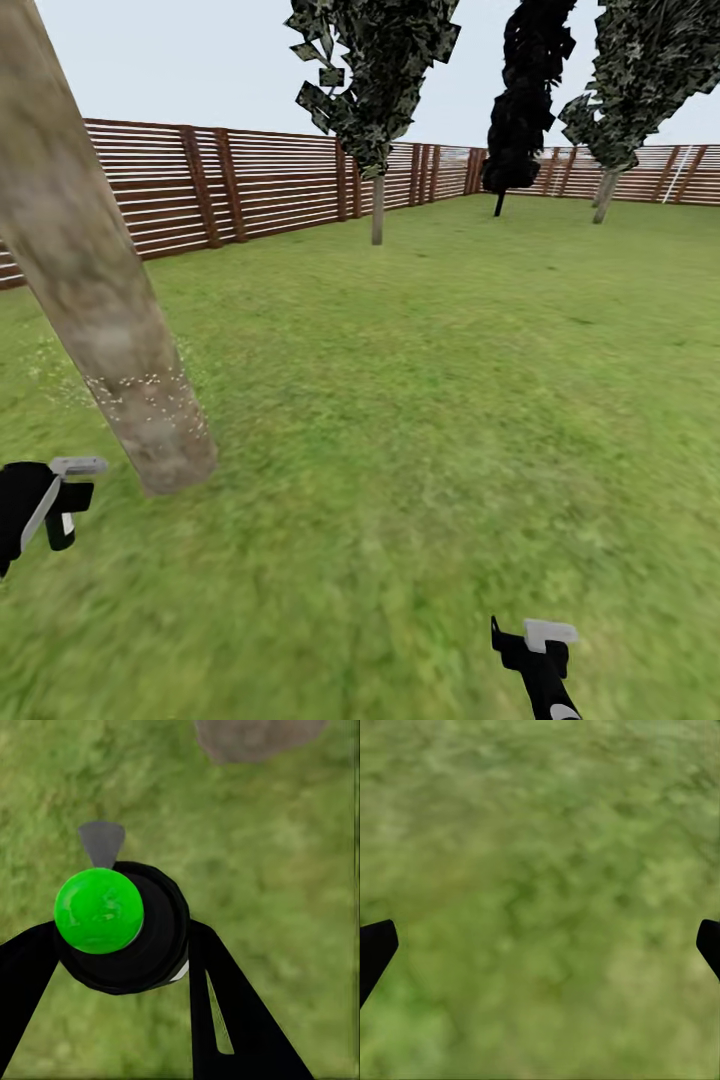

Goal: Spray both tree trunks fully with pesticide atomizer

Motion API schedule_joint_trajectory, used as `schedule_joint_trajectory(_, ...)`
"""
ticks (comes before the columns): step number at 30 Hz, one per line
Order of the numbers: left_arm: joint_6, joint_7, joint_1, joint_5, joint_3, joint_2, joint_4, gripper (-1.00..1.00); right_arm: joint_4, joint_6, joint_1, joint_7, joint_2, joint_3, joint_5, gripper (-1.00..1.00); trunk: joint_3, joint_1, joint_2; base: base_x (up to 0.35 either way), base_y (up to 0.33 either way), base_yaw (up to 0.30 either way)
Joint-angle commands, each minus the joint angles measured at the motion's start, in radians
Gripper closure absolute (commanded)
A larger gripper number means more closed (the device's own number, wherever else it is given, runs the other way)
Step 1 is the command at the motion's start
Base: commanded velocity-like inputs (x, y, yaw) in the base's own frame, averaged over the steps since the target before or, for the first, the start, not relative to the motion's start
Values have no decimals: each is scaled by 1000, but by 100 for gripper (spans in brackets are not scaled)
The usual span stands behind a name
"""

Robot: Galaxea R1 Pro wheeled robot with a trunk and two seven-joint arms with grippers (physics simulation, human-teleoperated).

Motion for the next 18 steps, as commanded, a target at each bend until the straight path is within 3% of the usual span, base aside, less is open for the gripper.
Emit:
schedule_joint_trajectory(1,3,-4,0,-7,3,-4,-1,100,0,-3,0,-1,0,8,-10,-100,-1,0,0,-125,0,66)
schedule_joint_trajectory(3,-9,-7,2,-5,3,-6,8,100,0,-3,0,-1,0,8,-10,-100,-1,0,0,-258,0,26)
schedule_joint_trajectory(7,-265,-65,3,0,0,-4,225,100,0,-3,0,-1,0,8,-10,-100,-1,0,0,-336,0,2)
schedule_joint_trajectory(9,-378,-179,3,-9,-6,-4,307,100,0,-3,0,-1,0,8,-10,-100,-1,0,0,-343,0,0)
schedule_joint_trajectory(10,-476,-286,3,-27,-9,-4,359,100,0,-3,0,0,0,8,-9,-100,-1,0,0,-343,0,0)
schedule_joint_trajectory(11,-536,-357,3,-55,-11,-4,386,100,0,-3,0,0,0,8,-9,-100,-1,0,0,-343,0,0)
schedule_joint_trajectory(12,-623,-479,4,-131,-12,-4,412,100,-1,-3,0,2,-1,9,-7,-100,-1,0,0,-343,0,0)
schedule_joint_trajectory(14,-713,-641,4,-216,-12,-5,423,100,-5,-3,0,12,-1,62,69,-100,-1,0,0,-276,0,0)
schedule_joint_trajectory(15,-741,-722,4,-249,-12,-5,424,100,-8,-1,0,22,0,130,152,-100,-1,0,0,-91,0,0)
schedule_joint_trajectory(16,-754,-775,5,-274,-12,-7,424,100,-16,0,0,32,2,188,225,-100,-1,0,0,-37,0,0)
schedule_joint_trajectory(17,-759,-795,7,-294,-15,-8,424,100,-39,2,0,54,2,212,264,-100,-1,0,0,-19,0,0)
schedule_joint_trajectory(18,-762,-811,9,-322,-28,-18,425,100,-104,20,0,164,2,227,309,-100,-1,0,0,-8,0,0)
